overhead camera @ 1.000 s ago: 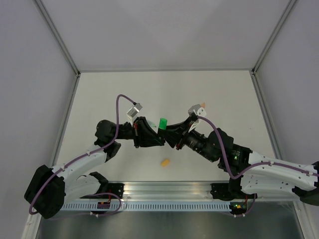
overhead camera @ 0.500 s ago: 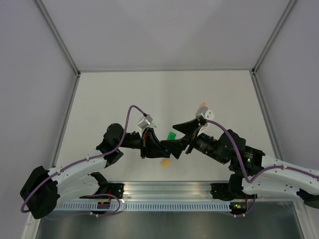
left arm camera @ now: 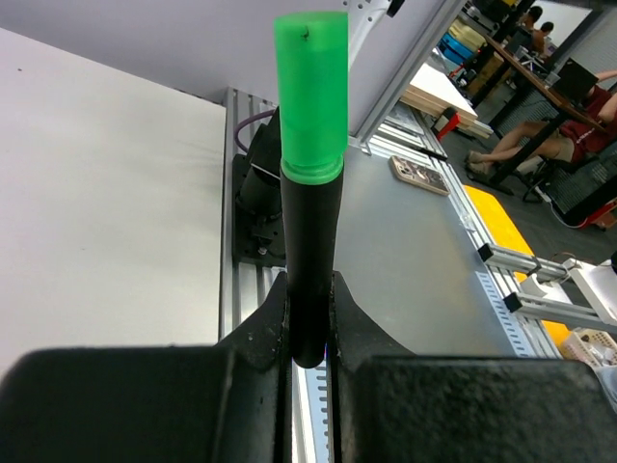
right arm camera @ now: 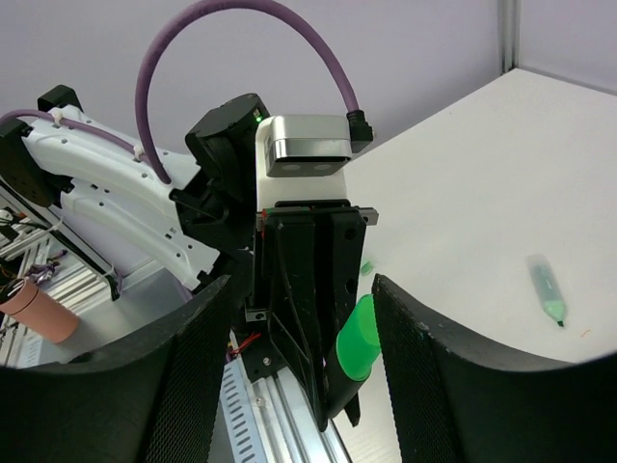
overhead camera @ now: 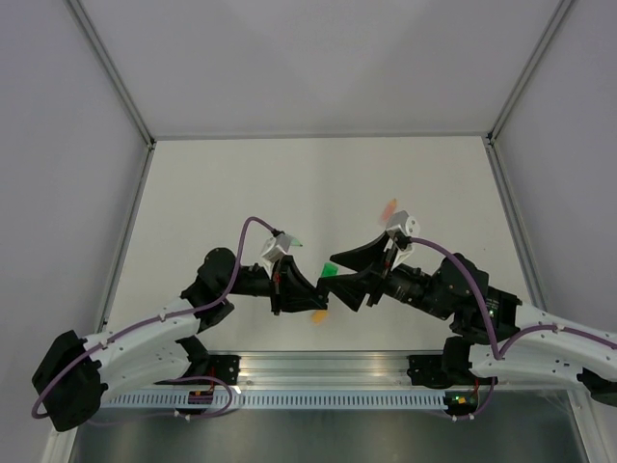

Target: Insert the pens into the pen caps

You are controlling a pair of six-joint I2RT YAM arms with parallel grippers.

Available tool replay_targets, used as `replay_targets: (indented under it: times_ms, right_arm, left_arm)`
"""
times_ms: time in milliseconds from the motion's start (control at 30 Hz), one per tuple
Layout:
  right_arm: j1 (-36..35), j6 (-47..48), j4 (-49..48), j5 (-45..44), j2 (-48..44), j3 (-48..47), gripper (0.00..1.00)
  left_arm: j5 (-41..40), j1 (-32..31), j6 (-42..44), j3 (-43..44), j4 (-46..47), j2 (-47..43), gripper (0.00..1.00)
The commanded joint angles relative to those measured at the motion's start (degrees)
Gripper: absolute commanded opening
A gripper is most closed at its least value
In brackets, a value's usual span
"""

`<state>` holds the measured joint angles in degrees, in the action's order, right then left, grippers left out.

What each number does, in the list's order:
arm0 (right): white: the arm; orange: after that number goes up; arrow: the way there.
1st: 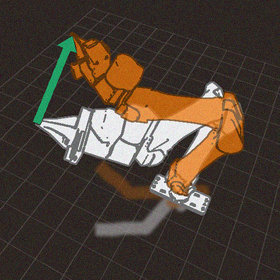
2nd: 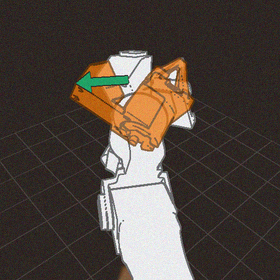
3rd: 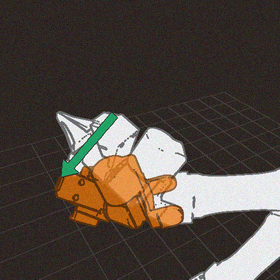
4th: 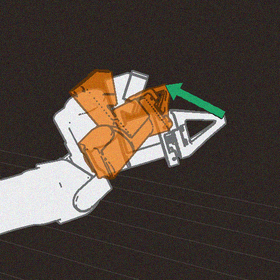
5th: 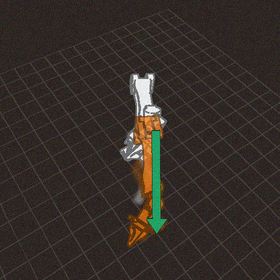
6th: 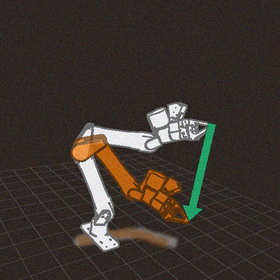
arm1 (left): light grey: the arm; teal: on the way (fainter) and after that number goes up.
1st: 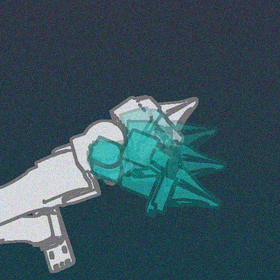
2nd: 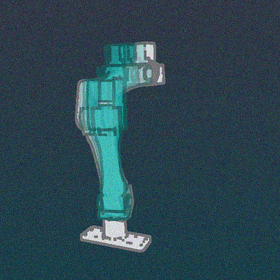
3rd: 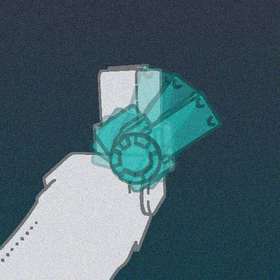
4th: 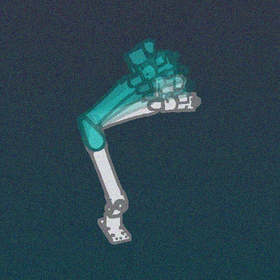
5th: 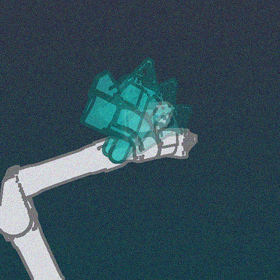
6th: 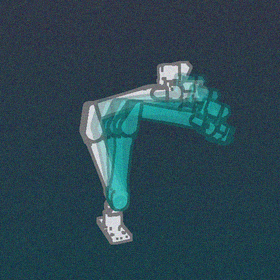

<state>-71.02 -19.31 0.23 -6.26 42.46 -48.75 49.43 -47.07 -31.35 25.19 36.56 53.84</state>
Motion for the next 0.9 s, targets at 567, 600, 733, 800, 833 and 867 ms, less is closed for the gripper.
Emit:
replay_targets:
  times_ms: [567, 600, 733, 800, 833, 867]
  right_arm:
    - [-0.3, -0.6, -1.8, -2.2, 3.1, 0.6, 0.52]
    - [-0.2, -0.6, -1.7, -2.8, 3.2, 0.6, 0.52]
    - [-0.3, -0.8, -2.2, -2.8, 3.9, 0.7, 0.53]
    - [-0.3, -0.9, -2.3, -2.7, 4.2, 0.7, 0.54]
    - [-0.3, -0.9, -2.3, -2.7, 4.4, 0.7, 0.53]
    - [-0.3, -0.9, -2.3, -2.8, 4.4, 0.8, 0.53]
  left_arm:
    - [-0.3, -0.4, 2.4, -1.7, 3.2, -3.7, 0.02]
    - [-0.2, -0.4, 2.4, -1.8, 3.4, -3.8, 0.02]
    - [0.1, -0.3, 2.3, -1.9, 3.8, -4.0, 0.02]
    - [0.3, -0.4, 2.1, -2.1, 4.0, -4.2, 0.02]
    - [0.4, -0.3, 2.1, -2.1, 4.2, -4.3, 0.02]
    - [0.4, -0.4, 2.1, -2.1, 4.1, -4.4, 0.02]
